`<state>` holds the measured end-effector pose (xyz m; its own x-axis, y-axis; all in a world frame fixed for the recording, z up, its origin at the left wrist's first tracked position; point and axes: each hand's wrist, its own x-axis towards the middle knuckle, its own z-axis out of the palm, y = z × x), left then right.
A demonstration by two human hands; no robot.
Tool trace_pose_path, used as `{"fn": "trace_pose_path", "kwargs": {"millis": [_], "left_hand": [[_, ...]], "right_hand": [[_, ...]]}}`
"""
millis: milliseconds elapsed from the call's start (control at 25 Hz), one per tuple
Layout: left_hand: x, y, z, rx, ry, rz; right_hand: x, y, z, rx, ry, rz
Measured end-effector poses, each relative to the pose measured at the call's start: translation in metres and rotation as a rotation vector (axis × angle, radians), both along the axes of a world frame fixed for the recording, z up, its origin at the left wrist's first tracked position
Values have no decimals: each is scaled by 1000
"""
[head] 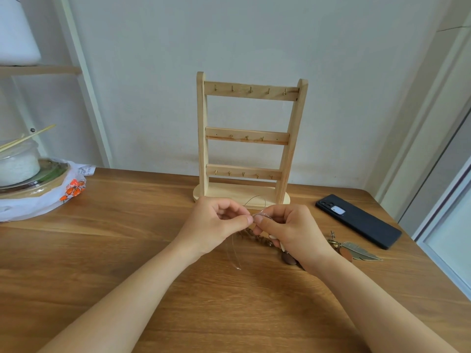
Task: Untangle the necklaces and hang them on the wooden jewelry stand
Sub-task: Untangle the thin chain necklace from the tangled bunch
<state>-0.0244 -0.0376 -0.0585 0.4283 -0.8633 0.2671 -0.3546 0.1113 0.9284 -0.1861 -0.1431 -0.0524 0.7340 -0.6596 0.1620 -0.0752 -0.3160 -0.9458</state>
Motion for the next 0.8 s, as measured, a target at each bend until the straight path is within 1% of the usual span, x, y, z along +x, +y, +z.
{"fn": "trace_pose_path", "kwargs": {"millis": [280,480,560,680,800], "left_hand": [[4,0,0,24,-52,48],[9,-1,1,77,-161,82],[11,-2,0,99,-128,77],[10,-1,-1,101,12,10],[6,1,0,90,35,-61]], "right_hand": [[1,3,1,-28,4,3],[2,3,1,-95,41,-57],[2,3,0,-83,36,-39],[2,2,-1,-38,21,-10],[1,3,-1,-31,38,30]]}}
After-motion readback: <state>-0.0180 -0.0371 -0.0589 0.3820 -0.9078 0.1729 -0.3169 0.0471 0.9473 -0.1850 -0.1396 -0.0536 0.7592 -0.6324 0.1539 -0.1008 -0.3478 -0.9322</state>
